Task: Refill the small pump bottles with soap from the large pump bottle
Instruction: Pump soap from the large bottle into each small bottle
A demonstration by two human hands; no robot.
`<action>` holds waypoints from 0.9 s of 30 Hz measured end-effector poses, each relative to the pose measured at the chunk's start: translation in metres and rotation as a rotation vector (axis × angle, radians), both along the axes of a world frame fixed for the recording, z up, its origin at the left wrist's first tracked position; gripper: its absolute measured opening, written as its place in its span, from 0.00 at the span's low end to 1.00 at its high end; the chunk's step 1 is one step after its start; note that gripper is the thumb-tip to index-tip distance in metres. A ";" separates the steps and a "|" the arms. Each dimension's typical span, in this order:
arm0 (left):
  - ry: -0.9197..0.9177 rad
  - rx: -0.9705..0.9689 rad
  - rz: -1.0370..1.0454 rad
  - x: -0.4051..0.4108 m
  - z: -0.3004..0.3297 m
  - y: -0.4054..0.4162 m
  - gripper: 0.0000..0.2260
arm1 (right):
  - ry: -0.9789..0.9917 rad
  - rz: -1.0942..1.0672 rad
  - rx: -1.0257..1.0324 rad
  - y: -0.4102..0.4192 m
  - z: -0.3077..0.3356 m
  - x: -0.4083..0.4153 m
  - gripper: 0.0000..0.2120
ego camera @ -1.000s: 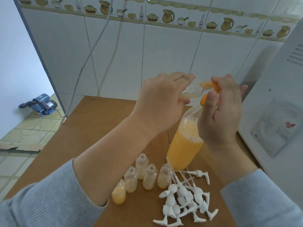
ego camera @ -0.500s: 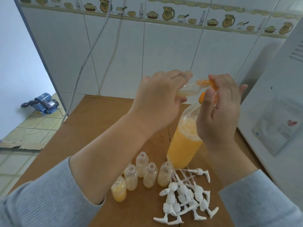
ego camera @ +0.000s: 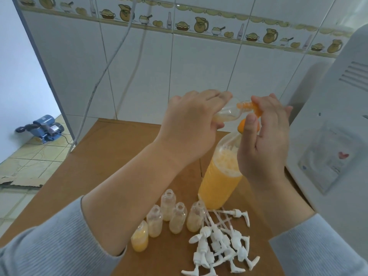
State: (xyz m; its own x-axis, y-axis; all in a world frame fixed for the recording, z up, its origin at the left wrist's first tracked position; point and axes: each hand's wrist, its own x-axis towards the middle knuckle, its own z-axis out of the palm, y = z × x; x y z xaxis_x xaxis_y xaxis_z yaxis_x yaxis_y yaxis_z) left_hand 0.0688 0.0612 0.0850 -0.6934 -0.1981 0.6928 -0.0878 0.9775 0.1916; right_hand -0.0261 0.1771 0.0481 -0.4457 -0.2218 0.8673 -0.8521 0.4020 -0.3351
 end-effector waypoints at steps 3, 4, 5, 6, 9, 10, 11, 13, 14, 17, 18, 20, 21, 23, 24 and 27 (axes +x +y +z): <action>-0.029 0.024 -0.004 -0.002 -0.006 0.000 0.23 | -0.012 -0.011 -0.011 -0.003 -0.008 -0.003 0.22; -0.051 0.049 -0.012 -0.002 -0.007 0.000 0.23 | -0.023 -0.010 0.001 -0.003 -0.010 -0.003 0.21; -0.070 0.069 -0.019 -0.001 -0.008 -0.001 0.23 | -0.031 -0.005 0.015 -0.003 -0.010 -0.003 0.20; -0.078 0.077 -0.022 -0.001 -0.008 -0.003 0.23 | -0.036 0.006 0.032 -0.003 -0.009 -0.002 0.20; -0.054 0.055 -0.027 0.002 0.000 -0.008 0.24 | -0.031 0.047 0.054 -0.001 0.003 -0.002 0.22; -0.038 0.051 -0.028 0.003 0.003 -0.008 0.24 | -0.023 0.052 0.035 -0.001 0.007 -0.001 0.23; -0.024 0.049 -0.029 0.004 0.004 -0.007 0.25 | -0.014 0.051 0.002 0.000 0.009 0.000 0.23; -0.006 0.048 -0.039 0.004 0.003 -0.004 0.24 | 0.013 0.033 -0.068 -0.001 0.007 0.002 0.22; -0.005 0.056 -0.049 0.005 0.001 -0.002 0.24 | 0.026 0.024 -0.091 -0.002 0.003 0.003 0.20; -0.021 0.079 -0.050 0.005 -0.003 -0.001 0.23 | 0.037 0.027 -0.108 -0.005 -0.006 0.000 0.18; -0.033 0.077 -0.039 0.004 -0.004 -0.001 0.24 | 0.034 0.024 -0.095 -0.006 -0.008 -0.001 0.18; -0.057 0.072 -0.023 0.002 -0.005 -0.002 0.24 | 0.021 0.025 -0.066 -0.007 -0.011 -0.004 0.18; -0.066 0.070 -0.015 0.002 -0.005 -0.002 0.24 | 0.008 0.030 -0.057 -0.007 -0.011 -0.004 0.18; -0.071 0.039 0.010 0.002 -0.003 -0.001 0.24 | -0.025 0.038 -0.041 -0.008 -0.007 -0.004 0.19; -0.061 0.003 0.029 0.002 -0.001 -0.001 0.24 | -0.038 0.047 -0.033 -0.008 -0.002 -0.003 0.21; -0.011 -0.079 0.091 0.001 0.007 0.001 0.23 | -0.060 0.088 -0.054 -0.008 0.012 -0.004 0.24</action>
